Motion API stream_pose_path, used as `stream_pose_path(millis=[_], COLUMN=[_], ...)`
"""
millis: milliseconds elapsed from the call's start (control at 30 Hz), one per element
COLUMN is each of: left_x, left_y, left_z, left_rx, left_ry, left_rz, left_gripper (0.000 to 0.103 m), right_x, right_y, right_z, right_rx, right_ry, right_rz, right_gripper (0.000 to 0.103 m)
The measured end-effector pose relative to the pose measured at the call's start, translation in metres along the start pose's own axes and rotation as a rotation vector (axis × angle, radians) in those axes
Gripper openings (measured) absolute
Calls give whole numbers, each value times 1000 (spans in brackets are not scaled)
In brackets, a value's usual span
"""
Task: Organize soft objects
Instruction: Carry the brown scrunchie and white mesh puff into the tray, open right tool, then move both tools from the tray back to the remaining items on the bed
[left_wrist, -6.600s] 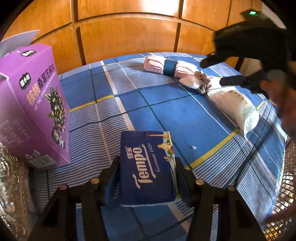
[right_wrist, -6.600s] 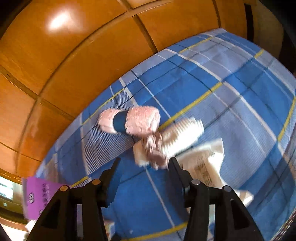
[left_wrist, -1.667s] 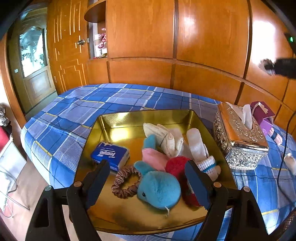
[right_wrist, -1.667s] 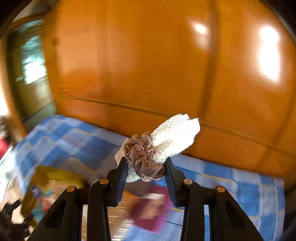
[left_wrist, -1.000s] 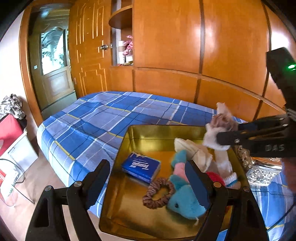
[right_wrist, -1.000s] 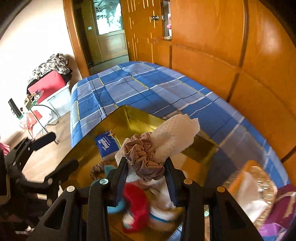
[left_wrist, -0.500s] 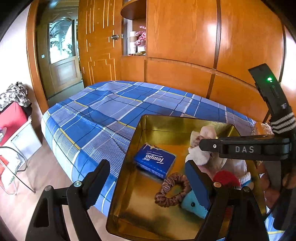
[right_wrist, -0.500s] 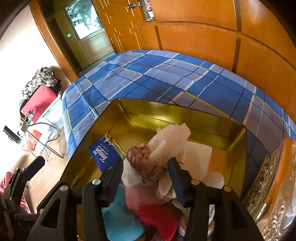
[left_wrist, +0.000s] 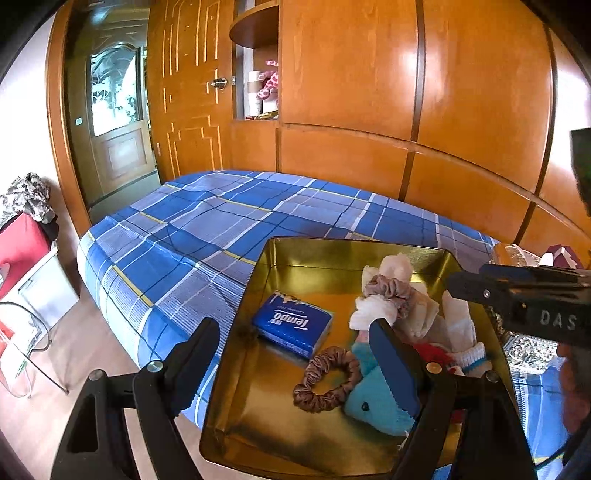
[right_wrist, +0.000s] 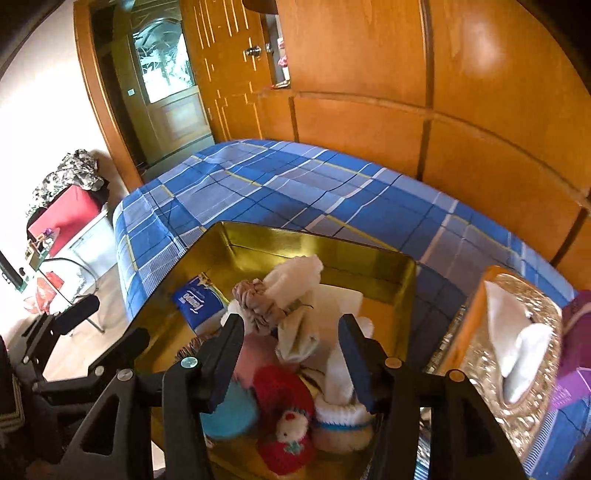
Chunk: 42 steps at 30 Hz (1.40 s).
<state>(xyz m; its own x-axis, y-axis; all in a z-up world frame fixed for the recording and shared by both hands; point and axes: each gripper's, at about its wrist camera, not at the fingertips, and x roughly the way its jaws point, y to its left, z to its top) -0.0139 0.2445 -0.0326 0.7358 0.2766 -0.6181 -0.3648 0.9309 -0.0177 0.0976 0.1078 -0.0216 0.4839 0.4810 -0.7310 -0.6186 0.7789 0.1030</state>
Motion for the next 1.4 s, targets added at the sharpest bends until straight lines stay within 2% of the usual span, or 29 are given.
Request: stream_pose_path(millis=[500,767,1167,1400], left_x=[-8,-12,-18,-24], left_y=[-16,-23,-43,-58], left_z=[-3,-4,-10,-14], left_rx=[32,55,106,153], left_ry=[-8,-14,-12,-14], left_rz=[-41,-64,-103,-142], left_gripper=[83,83,83,83], right_x=[-44,-71,-117,-143], right_y=[0,-13,-88,-153], right_z=[-16,-25,-53,-83], right_rx=[-27,-7,146,285], right_ry=[-110,-169,-214,-210], right_rz=[-80,-122,-256,-367], right_gripper=[54,54,53,53])
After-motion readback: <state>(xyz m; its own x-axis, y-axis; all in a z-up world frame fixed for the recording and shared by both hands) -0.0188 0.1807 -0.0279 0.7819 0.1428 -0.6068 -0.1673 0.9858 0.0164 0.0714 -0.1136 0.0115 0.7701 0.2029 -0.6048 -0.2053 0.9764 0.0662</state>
